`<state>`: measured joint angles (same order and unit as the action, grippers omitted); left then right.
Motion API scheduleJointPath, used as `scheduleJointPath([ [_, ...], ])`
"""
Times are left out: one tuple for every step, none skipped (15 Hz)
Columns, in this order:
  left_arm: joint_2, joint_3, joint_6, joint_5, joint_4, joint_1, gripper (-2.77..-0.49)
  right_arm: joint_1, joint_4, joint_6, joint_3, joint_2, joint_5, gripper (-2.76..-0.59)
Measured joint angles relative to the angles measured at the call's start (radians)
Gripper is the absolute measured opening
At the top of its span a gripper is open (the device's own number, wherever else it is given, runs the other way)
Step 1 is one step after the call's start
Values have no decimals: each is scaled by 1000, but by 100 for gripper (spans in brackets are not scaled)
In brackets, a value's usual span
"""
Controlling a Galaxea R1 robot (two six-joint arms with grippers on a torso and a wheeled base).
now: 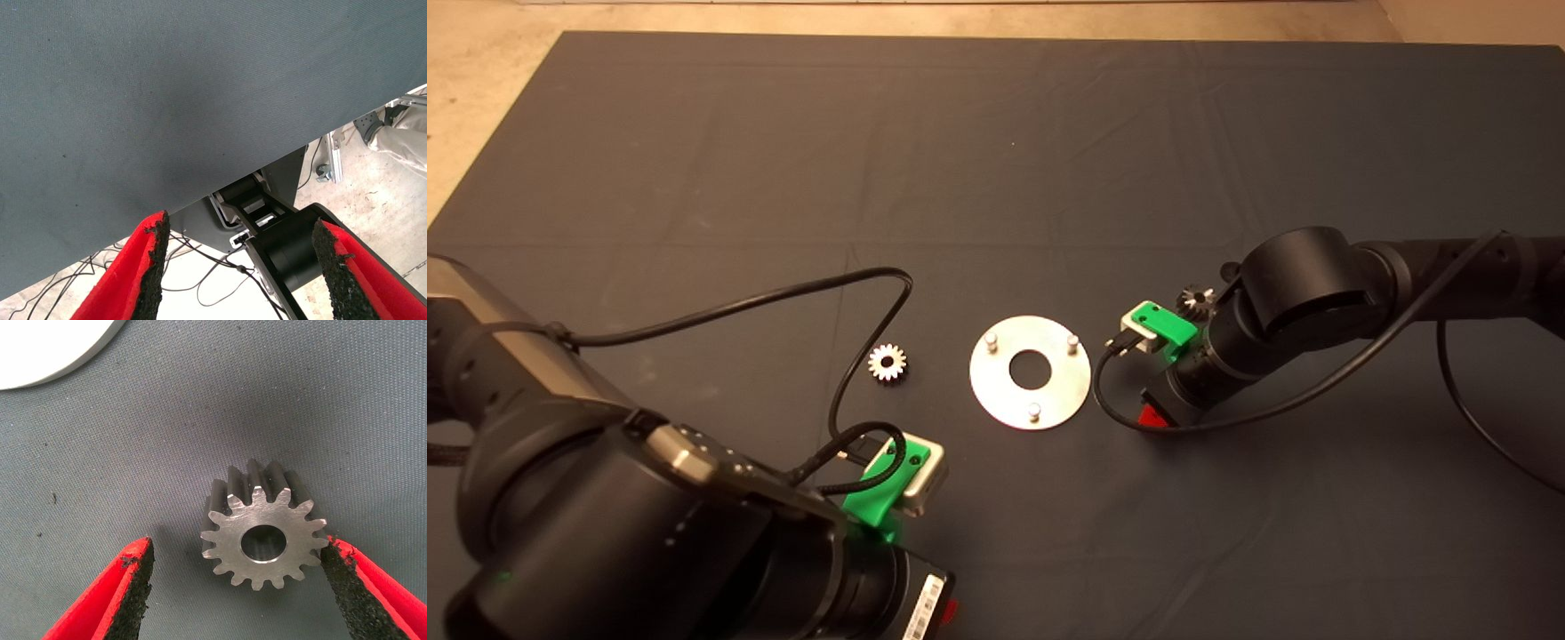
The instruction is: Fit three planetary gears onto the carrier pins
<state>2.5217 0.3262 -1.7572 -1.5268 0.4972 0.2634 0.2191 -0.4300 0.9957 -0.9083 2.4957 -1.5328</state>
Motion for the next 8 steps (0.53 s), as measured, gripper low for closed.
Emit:
scheduleJointPath([
  [0,0,0,0,0,0,-179,0,0,0,0,0,0,-153],
  [0,0,0,0,0,0,-179,0,0,0,0,0,0,-153],
  [0,0,0,0,0,0,-179,0,0,0,0,0,0,-153],
  [0,0,0,0,0,0,-179,0,0,0,0,-1,0,-163],
  [0,0,0,0,0,0,-179,0,0,0,0,-2,0,-166],
  [0,0,0,0,0,0,-179,0,0,0,0,-2,0,-166],
  [0,0,0,0,0,0,-179,0,0,-1,0,-2,0,-166],
  [0,0,0,0,0,0,-179,0,0,-1,0,-2,0,-177],
])
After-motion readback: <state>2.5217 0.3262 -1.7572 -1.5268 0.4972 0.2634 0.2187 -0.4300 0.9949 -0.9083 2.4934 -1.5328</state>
